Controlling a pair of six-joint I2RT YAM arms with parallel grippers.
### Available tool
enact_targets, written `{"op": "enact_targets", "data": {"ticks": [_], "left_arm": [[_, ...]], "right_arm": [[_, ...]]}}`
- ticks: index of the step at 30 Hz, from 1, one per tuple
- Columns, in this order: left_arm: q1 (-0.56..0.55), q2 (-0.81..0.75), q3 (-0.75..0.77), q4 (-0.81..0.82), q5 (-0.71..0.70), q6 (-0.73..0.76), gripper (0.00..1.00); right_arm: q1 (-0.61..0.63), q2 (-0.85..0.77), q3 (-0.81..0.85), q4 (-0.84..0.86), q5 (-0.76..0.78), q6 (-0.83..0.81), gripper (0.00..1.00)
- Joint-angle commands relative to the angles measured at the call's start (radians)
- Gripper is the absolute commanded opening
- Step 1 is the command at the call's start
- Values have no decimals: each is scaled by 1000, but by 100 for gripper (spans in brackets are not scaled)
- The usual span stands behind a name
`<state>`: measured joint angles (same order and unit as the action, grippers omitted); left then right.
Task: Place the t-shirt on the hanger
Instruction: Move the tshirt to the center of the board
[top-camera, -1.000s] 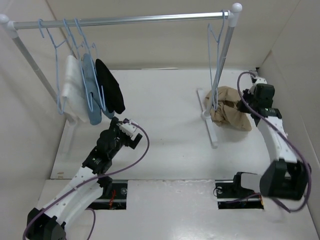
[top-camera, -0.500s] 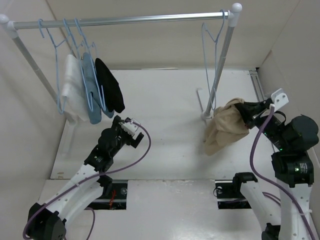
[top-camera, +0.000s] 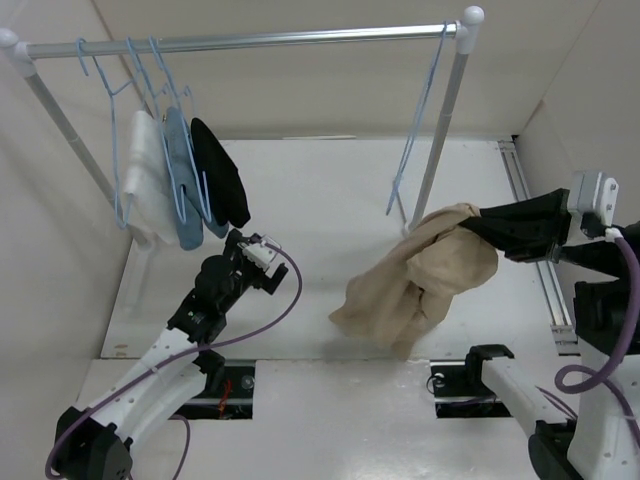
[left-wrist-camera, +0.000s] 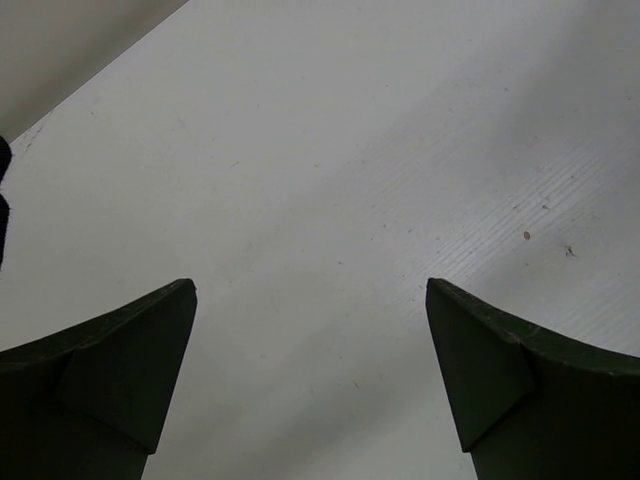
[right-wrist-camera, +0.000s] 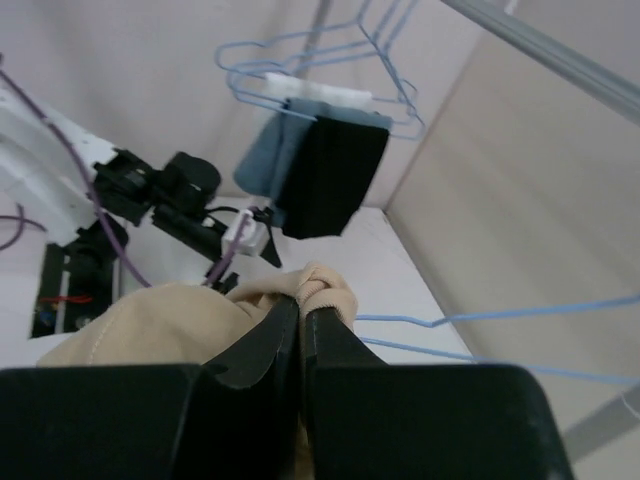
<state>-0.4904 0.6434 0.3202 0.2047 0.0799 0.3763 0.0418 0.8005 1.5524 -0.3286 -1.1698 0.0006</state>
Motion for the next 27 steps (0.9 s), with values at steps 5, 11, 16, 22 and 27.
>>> {"op": "enact_targets", "data": {"ticks": [5, 11, 16, 22, 27], "left_arm": [[1, -25, 46, 18, 11, -7, 98], [1, -7, 65, 18, 11, 3, 98], [1, 2, 76, 18, 31, 12, 98], [1, 2, 85, -1, 31, 12, 98], [1, 22, 94, -10, 31, 21, 98]], "right_arm": [[47, 32, 81, 243, -131, 125, 0], [47, 83, 55, 416, -122, 242, 0], [101, 147, 64, 425, -160, 253, 0], [200, 216, 74, 434, -169, 253, 0], [357, 302, 87, 473, -143, 243, 0]]}}
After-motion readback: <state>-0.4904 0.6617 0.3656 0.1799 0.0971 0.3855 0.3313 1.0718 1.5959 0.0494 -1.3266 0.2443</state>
